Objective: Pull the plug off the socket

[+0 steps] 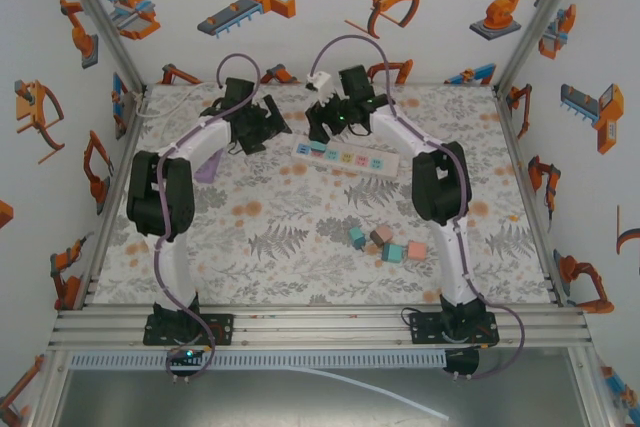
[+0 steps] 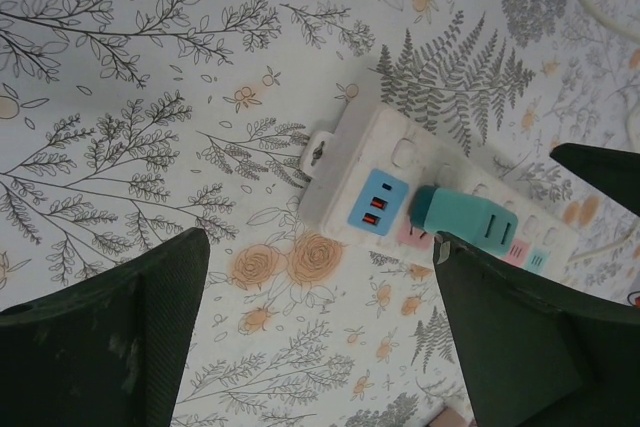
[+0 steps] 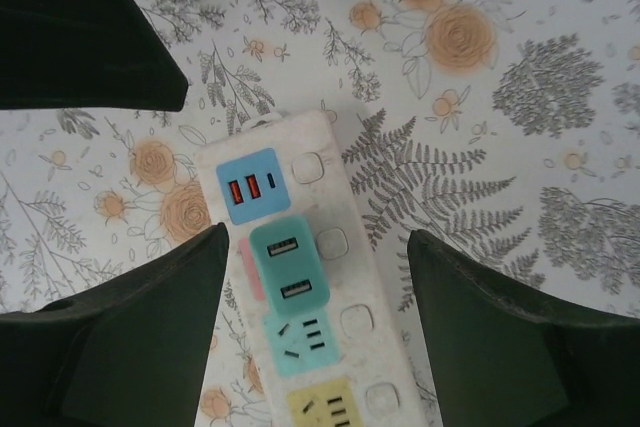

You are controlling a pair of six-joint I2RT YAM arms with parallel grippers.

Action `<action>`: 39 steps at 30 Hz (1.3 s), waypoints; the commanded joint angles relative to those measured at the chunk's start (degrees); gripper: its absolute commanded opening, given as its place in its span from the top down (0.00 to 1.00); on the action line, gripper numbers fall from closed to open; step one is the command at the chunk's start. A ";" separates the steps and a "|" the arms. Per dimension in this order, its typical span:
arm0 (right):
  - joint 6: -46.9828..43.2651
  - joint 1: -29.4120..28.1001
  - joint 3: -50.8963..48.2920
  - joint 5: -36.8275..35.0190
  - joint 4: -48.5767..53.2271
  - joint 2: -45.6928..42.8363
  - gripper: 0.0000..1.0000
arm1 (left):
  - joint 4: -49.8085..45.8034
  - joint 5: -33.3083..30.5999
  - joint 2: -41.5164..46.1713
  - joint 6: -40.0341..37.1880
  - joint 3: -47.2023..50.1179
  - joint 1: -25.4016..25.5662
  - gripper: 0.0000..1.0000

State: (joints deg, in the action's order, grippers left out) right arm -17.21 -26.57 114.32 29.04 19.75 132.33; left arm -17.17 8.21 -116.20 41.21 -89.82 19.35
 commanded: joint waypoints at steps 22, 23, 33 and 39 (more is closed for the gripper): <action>-12.79 -1.11 0.27 -0.10 7.50 0.14 0.64 | -3.66 5.96 -11.22 -0.34 -6.85 1.28 0.42; -13.29 -1.20 0.18 -0.03 7.58 0.04 0.65 | -3.86 6.11 -11.48 -0.43 -7.08 1.45 0.43; -16.19 -2.22 0.38 1.19 6.73 -1.33 0.81 | -5.51 5.37 -12.90 -1.48 -7.03 2.62 0.45; -15.97 -2.61 1.22 1.20 6.53 -1.90 0.84 | -5.33 4.07 -12.95 -1.21 -4.79 3.12 0.45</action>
State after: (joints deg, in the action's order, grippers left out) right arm -32.45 -28.25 115.13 29.19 26.76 134.85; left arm -19.81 13.43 -127.42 41.08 -96.55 21.78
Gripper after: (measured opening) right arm 0.351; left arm 0.551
